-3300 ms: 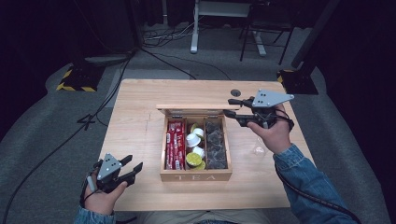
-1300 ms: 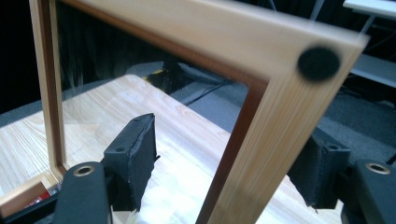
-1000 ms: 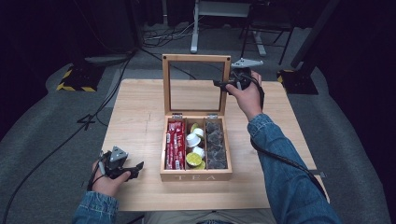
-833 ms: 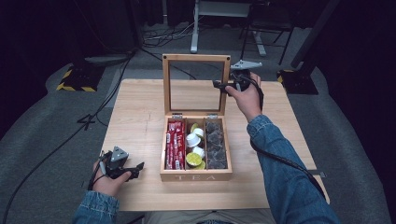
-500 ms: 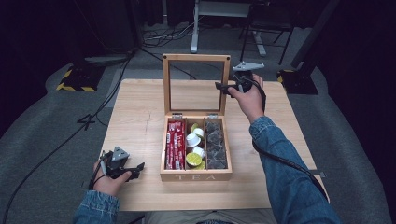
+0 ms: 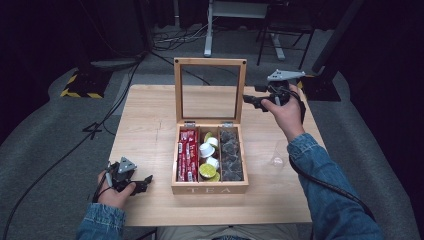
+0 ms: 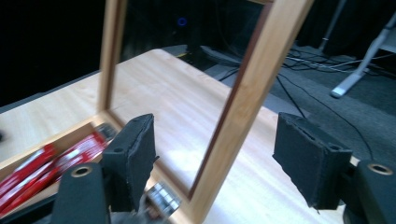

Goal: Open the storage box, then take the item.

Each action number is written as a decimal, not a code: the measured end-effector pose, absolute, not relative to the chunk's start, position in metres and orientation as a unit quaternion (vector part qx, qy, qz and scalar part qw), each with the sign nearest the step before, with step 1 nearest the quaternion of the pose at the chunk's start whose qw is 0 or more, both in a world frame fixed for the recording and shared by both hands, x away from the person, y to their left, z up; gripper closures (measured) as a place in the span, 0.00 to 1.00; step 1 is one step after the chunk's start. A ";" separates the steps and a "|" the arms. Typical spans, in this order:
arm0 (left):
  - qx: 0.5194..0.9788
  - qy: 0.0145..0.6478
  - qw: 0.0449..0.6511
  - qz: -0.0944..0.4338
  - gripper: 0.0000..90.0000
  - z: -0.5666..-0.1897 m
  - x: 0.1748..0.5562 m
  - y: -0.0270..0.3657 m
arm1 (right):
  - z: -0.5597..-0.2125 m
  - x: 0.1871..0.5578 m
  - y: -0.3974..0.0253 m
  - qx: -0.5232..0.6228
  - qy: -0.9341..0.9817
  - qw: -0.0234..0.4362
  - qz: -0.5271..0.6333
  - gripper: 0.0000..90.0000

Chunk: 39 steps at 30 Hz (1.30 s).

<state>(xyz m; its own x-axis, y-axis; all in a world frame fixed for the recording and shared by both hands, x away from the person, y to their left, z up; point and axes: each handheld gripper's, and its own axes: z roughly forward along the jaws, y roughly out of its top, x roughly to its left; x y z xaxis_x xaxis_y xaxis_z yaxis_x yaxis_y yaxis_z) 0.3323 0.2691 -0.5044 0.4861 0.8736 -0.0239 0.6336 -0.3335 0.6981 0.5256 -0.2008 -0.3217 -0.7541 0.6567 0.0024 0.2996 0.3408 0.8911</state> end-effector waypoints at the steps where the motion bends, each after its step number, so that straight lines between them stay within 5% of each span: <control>1: 0.796 0.473 0.331 0.181 0.20 -0.504 0.332 0.269 | -0.321 0.521 -0.202 0.296 0.799 0.178 0.492 0.35; 18: 0.797 0.474 0.327 0.182 0.18 -0.504 0.333 0.268 | -0.355 0.450 -0.188 0.211 0.865 0.116 0.439 0.46; 30: 0.796 0.476 0.328 0.182 0.18 -0.504 0.333 0.268 | -0.394 0.442 -0.157 0.194 0.901 0.088 0.379 0.59; 39: 0.797 0.475 0.326 0.181 0.18 -0.504 0.332 0.268 | -0.414 0.445 -0.144 0.197 0.909 0.082 0.357 0.51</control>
<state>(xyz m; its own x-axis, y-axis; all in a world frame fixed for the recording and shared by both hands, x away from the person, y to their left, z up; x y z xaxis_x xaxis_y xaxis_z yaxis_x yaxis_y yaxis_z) 0.3320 0.2679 -0.5042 0.4834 0.8751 -0.0222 0.6394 -0.3357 0.6917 0.4448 -0.1442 -0.4139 -0.9087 0.4174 -0.0094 0.2997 0.6678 0.6813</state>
